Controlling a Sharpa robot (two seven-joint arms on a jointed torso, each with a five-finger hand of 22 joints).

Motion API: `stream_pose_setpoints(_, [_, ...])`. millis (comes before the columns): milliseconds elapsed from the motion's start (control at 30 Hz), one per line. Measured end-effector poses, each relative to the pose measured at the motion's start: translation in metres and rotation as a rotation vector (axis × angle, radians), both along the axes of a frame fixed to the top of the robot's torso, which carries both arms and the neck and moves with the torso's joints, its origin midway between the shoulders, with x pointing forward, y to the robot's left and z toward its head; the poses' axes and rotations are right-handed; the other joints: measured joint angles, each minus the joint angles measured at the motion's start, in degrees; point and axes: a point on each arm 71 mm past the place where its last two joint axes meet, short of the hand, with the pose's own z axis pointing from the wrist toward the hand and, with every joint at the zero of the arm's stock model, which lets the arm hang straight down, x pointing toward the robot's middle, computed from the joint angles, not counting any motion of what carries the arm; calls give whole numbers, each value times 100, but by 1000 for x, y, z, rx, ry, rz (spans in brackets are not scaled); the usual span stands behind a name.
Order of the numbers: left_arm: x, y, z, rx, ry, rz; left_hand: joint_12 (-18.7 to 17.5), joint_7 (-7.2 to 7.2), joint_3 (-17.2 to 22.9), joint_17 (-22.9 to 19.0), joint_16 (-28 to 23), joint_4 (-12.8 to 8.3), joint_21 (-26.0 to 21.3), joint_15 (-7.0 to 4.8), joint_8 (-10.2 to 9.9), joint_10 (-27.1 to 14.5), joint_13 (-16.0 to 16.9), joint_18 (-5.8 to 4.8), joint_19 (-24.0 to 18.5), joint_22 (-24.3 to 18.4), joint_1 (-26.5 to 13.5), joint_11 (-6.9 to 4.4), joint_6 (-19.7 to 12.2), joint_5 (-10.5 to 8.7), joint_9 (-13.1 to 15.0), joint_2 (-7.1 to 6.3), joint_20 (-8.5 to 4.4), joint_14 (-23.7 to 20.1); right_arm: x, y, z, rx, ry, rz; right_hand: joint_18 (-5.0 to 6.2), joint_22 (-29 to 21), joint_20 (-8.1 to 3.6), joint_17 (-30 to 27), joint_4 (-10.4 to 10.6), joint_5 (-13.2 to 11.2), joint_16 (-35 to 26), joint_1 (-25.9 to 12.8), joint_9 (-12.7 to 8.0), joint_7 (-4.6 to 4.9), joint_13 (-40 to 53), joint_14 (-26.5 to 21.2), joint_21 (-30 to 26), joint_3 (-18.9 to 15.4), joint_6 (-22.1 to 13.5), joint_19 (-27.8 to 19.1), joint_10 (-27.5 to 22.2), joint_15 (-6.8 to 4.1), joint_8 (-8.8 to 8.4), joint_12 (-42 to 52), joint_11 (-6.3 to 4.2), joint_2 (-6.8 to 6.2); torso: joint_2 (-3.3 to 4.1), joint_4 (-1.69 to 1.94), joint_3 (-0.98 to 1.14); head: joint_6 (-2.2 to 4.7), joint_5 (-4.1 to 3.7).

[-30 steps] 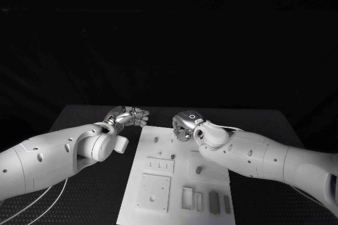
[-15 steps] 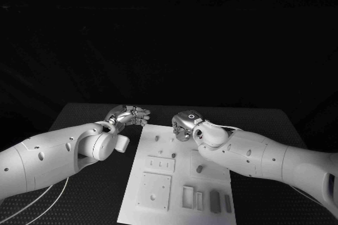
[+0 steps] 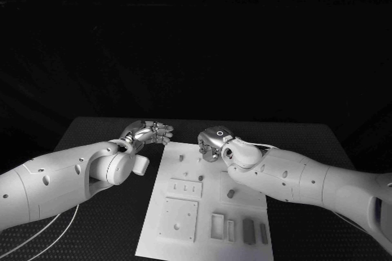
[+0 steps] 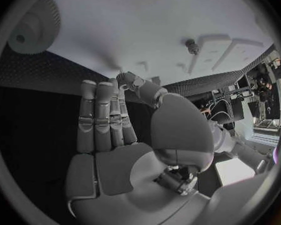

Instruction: Assemble the parts on the task board

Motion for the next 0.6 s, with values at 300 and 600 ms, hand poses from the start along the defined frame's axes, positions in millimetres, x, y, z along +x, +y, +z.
stream_pose_setpoints(300, [0, 0, 0, 0, 0, 2, 0, 0, 0, 5, 0, 0, 0, 0, 0, 0, 0, 0, -3, 0, 0, 0, 0, 0, 0, 0, -3, 0, 1, -1, -1, -7, 4, -6, 0, 0, 9, 0, 0, 0, 0, 5, 1, 2, 8, 0, -1, -1, -2, -9, -9, 1, -5, 16, -8, 5, 23, 20, -7, -17, -14])
stream_pose_setpoints(600, [0, 0, 0, 0, 0, 0, 0, 0, 14, 4, 0, -14, 0, 0, 0, 0, -4, -33, -22, -1, 0, 0, 0, 0, 0, 0, -22, 0, 1, -1, -1, -12, 10, -7, 0, -2, 0, 5, 10, -1, 1, 5, 1, -5, 8, 0, 24, 9, 4, -40, -11, 2, 14, 15, -10, 5, 38, 22, -11, -35, -11])
